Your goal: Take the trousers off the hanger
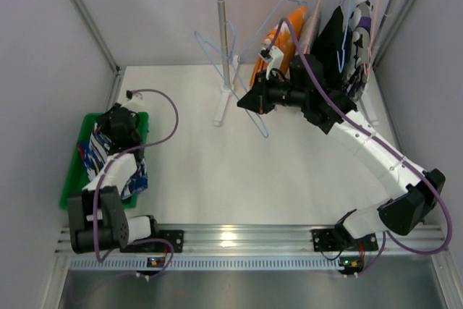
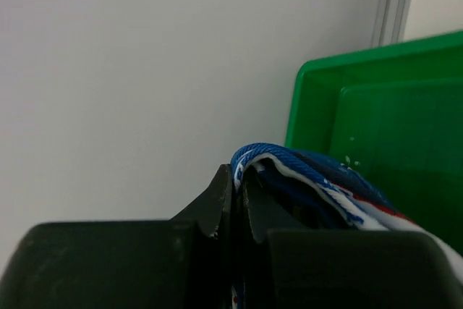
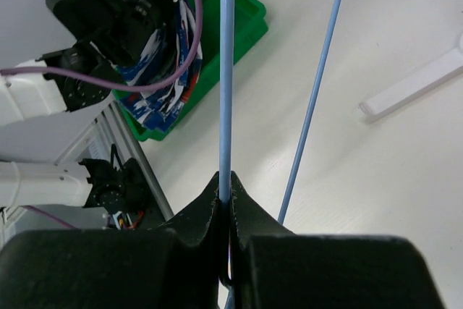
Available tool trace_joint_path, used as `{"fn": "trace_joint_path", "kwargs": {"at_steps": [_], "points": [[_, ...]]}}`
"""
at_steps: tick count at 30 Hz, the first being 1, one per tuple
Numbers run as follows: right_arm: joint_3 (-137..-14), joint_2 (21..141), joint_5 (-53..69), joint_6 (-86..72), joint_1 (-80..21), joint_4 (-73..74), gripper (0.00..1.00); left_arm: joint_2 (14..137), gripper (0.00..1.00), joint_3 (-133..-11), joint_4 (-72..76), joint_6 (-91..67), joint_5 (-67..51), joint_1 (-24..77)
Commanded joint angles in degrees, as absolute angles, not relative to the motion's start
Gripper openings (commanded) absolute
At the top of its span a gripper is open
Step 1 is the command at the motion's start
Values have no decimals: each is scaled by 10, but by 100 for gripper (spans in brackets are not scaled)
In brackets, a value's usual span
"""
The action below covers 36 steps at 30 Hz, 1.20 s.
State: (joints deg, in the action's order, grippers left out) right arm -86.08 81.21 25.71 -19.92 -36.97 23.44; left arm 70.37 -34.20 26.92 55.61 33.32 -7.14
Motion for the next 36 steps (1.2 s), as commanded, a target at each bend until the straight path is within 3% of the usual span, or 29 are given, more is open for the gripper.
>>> {"fn": "trace_joint_path", "kwargs": {"at_steps": [1, 4, 6, 7, 8, 13, 15, 23, 31, 36], "points": [[-891, 800, 258, -179, -364, 245, 0, 770, 0, -429, 396, 505, 316, -86], [-887, 791, 256, -179, -359, 247, 0, 824, 0, -470, 392, 492, 311, -89], [-883, 784, 256, -179, -358, 248, 0, 828, 20, -477, 373, 480, 290, -89], [-882, 781, 254, -178, -357, 249, 0, 824, 34, -478, 357, 472, 280, -89], [-882, 779, 254, -178, -356, 249, 0, 814, 53, -480, 319, 457, 259, -89], [-877, 766, 254, -177, -350, 249, 0, 762, 77, -525, 139, 368, 183, -90], [-874, 756, 252, -173, -349, 250, 0, 716, 98, -553, 18, 311, 110, -90], [-832, 698, 229, -165, -342, 274, 0, 579, 99, -749, -350, 172, -193, -90], [-780, 618, 205, -208, -295, 286, 0, 507, 99, -766, -394, -43, -278, -90], [-801, 615, 208, -268, -273, 289, 0, 501, 99, -754, -362, -69, -305, -89]]}}
